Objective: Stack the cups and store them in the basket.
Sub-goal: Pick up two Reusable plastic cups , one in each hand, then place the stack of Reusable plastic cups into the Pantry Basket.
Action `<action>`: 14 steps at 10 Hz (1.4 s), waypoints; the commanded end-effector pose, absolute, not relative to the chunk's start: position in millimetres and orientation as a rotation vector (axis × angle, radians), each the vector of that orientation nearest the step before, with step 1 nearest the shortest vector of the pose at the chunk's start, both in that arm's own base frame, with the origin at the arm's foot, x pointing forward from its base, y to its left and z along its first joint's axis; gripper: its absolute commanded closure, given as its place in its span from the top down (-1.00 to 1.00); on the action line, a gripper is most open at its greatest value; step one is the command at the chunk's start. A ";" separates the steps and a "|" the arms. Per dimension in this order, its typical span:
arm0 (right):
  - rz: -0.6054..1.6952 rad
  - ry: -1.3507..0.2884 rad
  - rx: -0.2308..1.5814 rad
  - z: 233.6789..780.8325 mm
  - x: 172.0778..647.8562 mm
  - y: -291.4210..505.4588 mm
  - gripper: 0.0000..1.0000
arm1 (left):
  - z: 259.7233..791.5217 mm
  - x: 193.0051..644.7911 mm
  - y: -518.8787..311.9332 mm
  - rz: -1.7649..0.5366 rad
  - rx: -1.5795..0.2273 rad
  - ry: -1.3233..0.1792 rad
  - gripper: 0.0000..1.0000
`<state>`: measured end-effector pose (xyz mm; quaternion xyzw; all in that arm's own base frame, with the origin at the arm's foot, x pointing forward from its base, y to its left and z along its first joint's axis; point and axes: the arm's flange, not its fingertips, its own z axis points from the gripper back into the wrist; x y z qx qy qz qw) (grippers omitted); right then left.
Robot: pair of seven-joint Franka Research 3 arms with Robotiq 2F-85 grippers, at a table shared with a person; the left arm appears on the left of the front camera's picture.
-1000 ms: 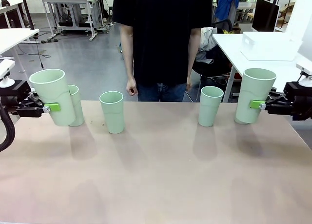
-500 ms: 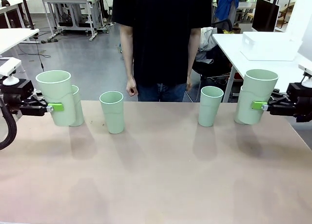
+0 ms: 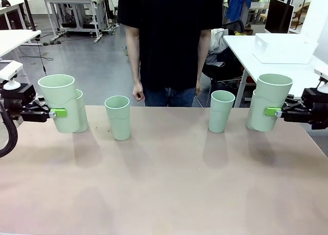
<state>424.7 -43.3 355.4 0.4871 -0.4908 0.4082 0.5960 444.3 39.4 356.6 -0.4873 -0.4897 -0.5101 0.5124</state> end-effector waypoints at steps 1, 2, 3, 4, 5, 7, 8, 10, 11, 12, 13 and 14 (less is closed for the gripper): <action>0.958 -1.140 1.129 358.5 427.2 -42.5 0.73 | 358.1 443.9 39.7 -1.228 -1.168 -1.187 0.70; 0.958 -1.140 1.129 358.5 427.2 -42.5 0.73 | 358.1 443.9 39.7 -1.228 -1.168 -1.187 0.70; 0.958 -1.140 1.129 358.5 427.2 -42.5 0.73 | 358.1 443.9 39.7 -1.228 -1.168 -1.187 0.70; 0.958 -1.140 1.129 358.5 427.2 -42.5 0.73 | 358.1 443.9 39.7 -1.228 -1.168 -1.187 0.70; 0.958 -1.140 1.129 358.5 427.2 -42.5 0.73 | 358.1 443.9 39.7 -1.228 -1.168 -1.187 0.70; 0.958 -1.140 1.129 358.5 427.2 -42.5 0.73 | 358.1 443.9 39.7 -1.228 -1.168 -1.187 0.70; 0.958 -1.140 1.129 358.5 427.2 -42.5 0.73 | 358.1 443.9 39.7 -1.228 -1.168 -1.187 0.70; 0.958 -1.140 1.129 358.5 427.2 -42.5 0.73 | 358.1 443.9 39.7 -1.228 -1.168 -1.187 0.70; 0.958 -1.140 1.129 358.5 427.2 -42.5 0.73 | 358.1 443.9 39.7 -1.228 -1.168 -1.187 0.70; 0.958 -1.140 1.129 358.5 427.2 -42.5 0.73 | 358.1 443.9 39.7 -1.228 -1.168 -1.187 0.70; 0.958 -1.140 1.129 358.5 427.2 -42.5 0.73 | 358.1 443.9 39.7 -1.228 -1.168 -1.187 0.70; 0.958 -1.140 1.129 358.5 427.2 -42.5 0.73 | 358.1 443.9 39.7 -1.228 -1.168 -1.187 0.70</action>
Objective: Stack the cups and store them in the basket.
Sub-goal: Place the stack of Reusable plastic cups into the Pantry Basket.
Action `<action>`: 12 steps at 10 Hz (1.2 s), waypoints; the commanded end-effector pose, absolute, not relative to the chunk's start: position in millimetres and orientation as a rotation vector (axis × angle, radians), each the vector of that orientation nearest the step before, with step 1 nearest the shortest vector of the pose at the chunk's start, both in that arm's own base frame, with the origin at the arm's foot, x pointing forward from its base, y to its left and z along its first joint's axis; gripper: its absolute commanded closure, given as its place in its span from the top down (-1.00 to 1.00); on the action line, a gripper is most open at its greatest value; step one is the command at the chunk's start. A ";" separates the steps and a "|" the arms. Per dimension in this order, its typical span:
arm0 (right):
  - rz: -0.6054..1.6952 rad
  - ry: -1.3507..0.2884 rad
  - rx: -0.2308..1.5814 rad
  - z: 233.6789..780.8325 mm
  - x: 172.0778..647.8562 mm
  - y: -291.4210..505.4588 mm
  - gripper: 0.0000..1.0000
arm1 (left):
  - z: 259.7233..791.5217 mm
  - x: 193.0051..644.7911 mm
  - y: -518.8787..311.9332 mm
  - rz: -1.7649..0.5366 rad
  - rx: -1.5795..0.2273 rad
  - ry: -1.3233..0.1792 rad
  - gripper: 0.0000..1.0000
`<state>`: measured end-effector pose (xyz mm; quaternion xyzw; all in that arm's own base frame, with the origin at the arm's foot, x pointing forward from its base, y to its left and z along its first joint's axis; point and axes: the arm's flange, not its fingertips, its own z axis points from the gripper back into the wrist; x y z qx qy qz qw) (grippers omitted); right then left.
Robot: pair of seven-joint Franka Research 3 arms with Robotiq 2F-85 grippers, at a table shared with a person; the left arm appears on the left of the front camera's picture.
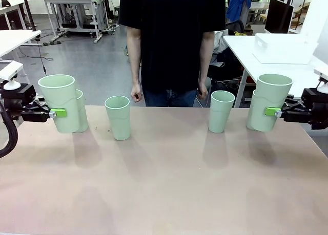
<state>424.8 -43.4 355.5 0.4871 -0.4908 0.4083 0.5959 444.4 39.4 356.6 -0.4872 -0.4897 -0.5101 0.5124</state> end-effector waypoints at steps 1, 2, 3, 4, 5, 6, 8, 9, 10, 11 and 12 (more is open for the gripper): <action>0.958 -1.140 1.129 358.5 427.2 -42.5 0.73 | 358.1 443.9 39.7 -1.228 -1.168 -1.187 0.70; 0.958 -1.140 1.129 358.5 427.2 -42.5 0.73 | 358.1 443.9 39.7 -1.228 -1.168 -1.187 0.70; 0.958 -1.140 1.129 358.5 427.2 -42.5 0.73 | 358.1 443.9 39.7 -1.228 -1.168 -1.187 0.70; 0.958 -1.140 1.129 358.5 427.2 -42.5 0.73 | 358.1 443.9 39.7 -1.228 -1.168 -1.187 0.70; 0.958 -1.140 1.129 358.5 427.2 -42.5 0.73 | 358.1 443.9 39.7 -1.228 -1.168 -1.187 0.70; 0.958 -1.140 1.129 358.5 427.2 -42.5 0.73 | 358.1 443.9 39.7 -1.228 -1.168 -1.187 0.70; 0.958 -1.140 1.129 358.5 427.2 -42.5 0.73 | 358.1 443.9 39.7 -1.228 -1.168 -1.187 0.70; 0.958 -1.140 1.129 358.5 427.2 -42.5 0.73 | 358.1 443.9 39.7 -1.228 -1.168 -1.187 0.70; 0.958 -1.140 1.129 358.5 427.2 -42.5 0.73 | 358.1 443.9 39.7 -1.228 -1.168 -1.187 0.70; 0.958 -1.140 1.129 358.5 427.2 -42.5 0.73 | 358.1 443.9 39.7 -1.228 -1.168 -1.187 0.70; 0.958 -1.140 1.129 358.5 427.2 -42.5 0.73 | 358.1 443.9 39.7 -1.228 -1.168 -1.187 0.70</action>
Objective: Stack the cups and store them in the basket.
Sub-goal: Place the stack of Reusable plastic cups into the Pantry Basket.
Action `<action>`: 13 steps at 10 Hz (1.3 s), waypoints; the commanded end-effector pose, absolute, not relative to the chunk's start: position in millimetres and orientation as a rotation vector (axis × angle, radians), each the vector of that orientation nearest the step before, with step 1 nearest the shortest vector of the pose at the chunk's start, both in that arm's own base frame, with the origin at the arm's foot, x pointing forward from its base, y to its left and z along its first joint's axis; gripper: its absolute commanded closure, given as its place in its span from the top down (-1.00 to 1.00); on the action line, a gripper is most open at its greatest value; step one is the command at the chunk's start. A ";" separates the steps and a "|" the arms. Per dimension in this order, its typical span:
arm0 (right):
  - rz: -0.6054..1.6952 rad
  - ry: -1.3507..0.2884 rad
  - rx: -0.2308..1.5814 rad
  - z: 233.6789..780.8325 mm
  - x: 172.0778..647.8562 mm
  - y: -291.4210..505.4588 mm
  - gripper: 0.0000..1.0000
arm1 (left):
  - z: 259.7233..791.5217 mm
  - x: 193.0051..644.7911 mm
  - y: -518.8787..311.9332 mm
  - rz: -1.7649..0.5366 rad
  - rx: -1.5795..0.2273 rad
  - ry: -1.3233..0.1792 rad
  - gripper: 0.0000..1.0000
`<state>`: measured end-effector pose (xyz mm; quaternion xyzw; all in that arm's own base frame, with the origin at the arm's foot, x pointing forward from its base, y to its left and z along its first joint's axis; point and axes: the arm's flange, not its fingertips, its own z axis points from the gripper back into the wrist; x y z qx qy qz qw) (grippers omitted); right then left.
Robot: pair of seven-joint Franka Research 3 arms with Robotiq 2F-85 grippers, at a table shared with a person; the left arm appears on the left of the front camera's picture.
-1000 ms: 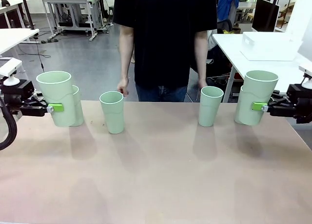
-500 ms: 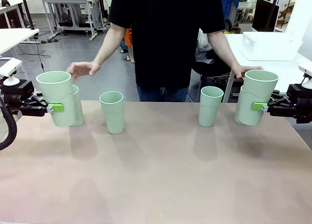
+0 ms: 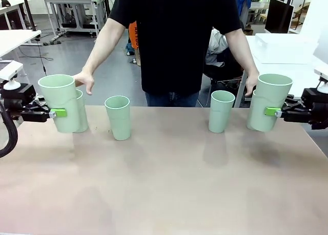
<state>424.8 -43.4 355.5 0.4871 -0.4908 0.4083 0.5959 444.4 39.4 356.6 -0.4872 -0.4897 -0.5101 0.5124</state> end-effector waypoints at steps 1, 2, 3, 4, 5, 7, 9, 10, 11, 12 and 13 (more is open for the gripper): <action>0.958 -1.140 1.129 358.5 427.2 -42.5 0.73 | 358.1 443.9 39.7 -1.228 -1.168 -1.187 0.70; 0.958 -1.140 1.129 358.5 427.2 -42.5 0.73 | 358.1 443.9 39.7 -1.228 -1.168 -1.187 0.70; 0.958 -1.140 1.129 358.5 427.2 -42.5 0.73 | 358.1 443.9 39.7 -1.228 -1.168 -1.187 0.70; 0.958 -1.140 1.129 358.5 427.2 -42.5 0.73 | 358.1 443.9 39.7 -1.228 -1.168 -1.187 0.70; 0.958 -1.140 1.129 358.5 427.2 -42.5 0.73 | 358.1 443.9 39.7 -1.228 -1.168 -1.187 0.70; 0.958 -1.140 1.129 358.5 427.2 -42.5 0.73 | 358.1 443.9 39.7 -1.228 -1.168 -1.187 0.70; 0.958 -1.140 1.129 358.5 427.2 -42.5 0.73 | 358.1 443.9 39.7 -1.228 -1.168 -1.187 0.70; 0.958 -1.140 1.129 358.5 427.2 -42.5 0.73 | 358.1 443.9 39.7 -1.228 -1.168 -1.187 0.70; 0.958 -1.140 1.129 358.5 427.2 -42.5 0.73 | 358.1 443.9 39.7 -1.228 -1.168 -1.187 0.70; 0.958 -1.140 1.129 358.5 427.2 -42.5 0.73 | 358.1 443.9 39.7 -1.228 -1.168 -1.187 0.70; 0.958 -1.140 1.129 358.5 427.2 -42.5 0.73 | 358.1 443.9 39.7 -1.228 -1.168 -1.187 0.70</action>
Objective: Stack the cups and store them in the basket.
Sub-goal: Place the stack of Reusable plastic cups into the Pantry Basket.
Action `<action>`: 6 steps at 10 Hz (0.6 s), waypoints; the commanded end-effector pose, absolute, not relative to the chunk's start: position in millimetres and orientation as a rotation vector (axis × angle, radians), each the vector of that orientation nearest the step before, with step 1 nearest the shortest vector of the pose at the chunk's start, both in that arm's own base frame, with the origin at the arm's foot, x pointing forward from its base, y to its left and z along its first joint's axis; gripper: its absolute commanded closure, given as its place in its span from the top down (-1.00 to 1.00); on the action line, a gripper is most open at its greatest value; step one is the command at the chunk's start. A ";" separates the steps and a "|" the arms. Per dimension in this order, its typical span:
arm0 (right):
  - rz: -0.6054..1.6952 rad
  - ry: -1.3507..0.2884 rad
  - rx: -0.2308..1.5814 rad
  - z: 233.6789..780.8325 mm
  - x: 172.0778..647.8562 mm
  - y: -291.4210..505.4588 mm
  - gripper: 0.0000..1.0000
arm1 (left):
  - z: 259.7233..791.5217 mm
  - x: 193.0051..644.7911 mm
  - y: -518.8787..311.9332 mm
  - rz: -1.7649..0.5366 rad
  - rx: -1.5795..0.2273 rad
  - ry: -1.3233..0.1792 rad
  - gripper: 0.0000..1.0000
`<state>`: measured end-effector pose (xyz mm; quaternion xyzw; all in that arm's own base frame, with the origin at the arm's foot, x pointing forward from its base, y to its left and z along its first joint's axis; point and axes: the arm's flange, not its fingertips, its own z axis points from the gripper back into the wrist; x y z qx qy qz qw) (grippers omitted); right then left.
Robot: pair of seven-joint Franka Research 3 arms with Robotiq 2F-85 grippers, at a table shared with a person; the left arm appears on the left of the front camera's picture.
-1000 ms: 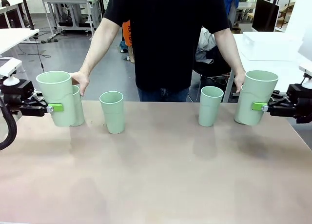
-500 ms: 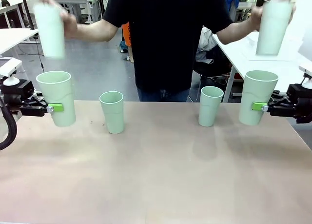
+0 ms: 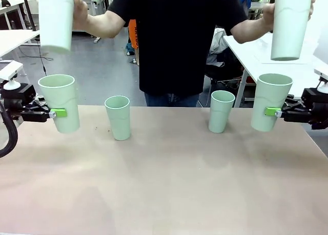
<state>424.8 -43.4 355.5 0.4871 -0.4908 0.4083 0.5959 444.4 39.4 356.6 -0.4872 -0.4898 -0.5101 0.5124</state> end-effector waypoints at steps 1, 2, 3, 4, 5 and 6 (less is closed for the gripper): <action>0.958 -1.140 1.129 358.5 427.2 -42.5 0.73 | 358.1 443.9 39.7 -1.228 -1.168 -1.187 0.70; 0.958 -1.140 1.129 358.5 427.2 -42.5 0.73 | 358.1 443.9 39.7 -1.228 -1.168 -1.187 0.70; 0.958 -1.140 1.129 358.5 427.2 -42.5 0.73 | 358.1 443.9 39.7 -1.228 -1.168 -1.187 0.70; 0.958 -1.140 1.129 358.5 427.2 -42.5 0.73 | 358.1 443.9 39.7 -1.228 -1.168 -1.187 0.70; 0.958 -1.140 1.129 358.5 427.2 -42.5 0.73 | 358.1 443.9 39.7 -1.228 -1.168 -1.187 0.70; 0.958 -1.140 1.129 358.5 427.2 -42.5 0.73 | 358.1 443.9 39.7 -1.228 -1.168 -1.187 0.70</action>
